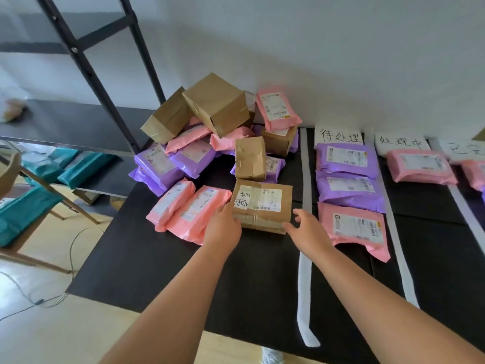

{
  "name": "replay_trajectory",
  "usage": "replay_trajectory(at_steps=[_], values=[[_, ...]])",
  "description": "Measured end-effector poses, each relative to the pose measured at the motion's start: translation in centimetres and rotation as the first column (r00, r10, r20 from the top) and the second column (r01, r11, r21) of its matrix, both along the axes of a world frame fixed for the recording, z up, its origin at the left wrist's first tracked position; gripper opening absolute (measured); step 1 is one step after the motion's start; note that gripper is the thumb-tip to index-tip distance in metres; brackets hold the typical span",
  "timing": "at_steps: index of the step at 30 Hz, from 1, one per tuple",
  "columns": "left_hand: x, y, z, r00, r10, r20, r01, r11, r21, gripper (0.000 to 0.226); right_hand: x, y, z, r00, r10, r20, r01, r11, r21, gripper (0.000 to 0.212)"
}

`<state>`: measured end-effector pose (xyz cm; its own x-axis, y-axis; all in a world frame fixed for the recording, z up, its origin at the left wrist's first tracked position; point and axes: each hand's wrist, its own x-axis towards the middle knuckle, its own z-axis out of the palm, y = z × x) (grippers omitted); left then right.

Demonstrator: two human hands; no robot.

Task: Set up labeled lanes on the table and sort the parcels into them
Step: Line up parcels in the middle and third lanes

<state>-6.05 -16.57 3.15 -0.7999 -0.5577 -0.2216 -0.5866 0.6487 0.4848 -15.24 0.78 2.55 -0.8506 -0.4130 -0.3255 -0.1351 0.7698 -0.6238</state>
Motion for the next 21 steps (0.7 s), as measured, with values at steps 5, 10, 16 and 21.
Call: replay_trajectory(at_steps=[5,10,16,21], values=[[-3.2,-1.6,-1.6,0.996,0.017,0.084,-0.017,1.000,-0.001,0.048,-3.0,-1.5,-1.8,0.996,-0.040,0.083,0.037,0.999,0.040,0.063],[-3.9,-2.1,-3.2,0.996,-0.013,0.083,0.006,0.996,0.088,0.056,-4.1,-2.4,-3.2,0.986,-0.032,0.165,0.014,0.994,0.108,0.055],[-3.4,-1.9,-3.5,0.995,-0.045,0.085,0.042,0.999,0.029,0.041,-3.5,-3.4,-4.6,0.971,-0.158,0.178,0.150,0.987,0.059,0.045],[-0.9,-1.9,-4.6,0.995,-0.079,0.065,0.078,0.997,0.015,0.033,-1.8,-3.5,-4.8,0.952,-0.250,0.179,0.253,0.968,0.007,0.042]])
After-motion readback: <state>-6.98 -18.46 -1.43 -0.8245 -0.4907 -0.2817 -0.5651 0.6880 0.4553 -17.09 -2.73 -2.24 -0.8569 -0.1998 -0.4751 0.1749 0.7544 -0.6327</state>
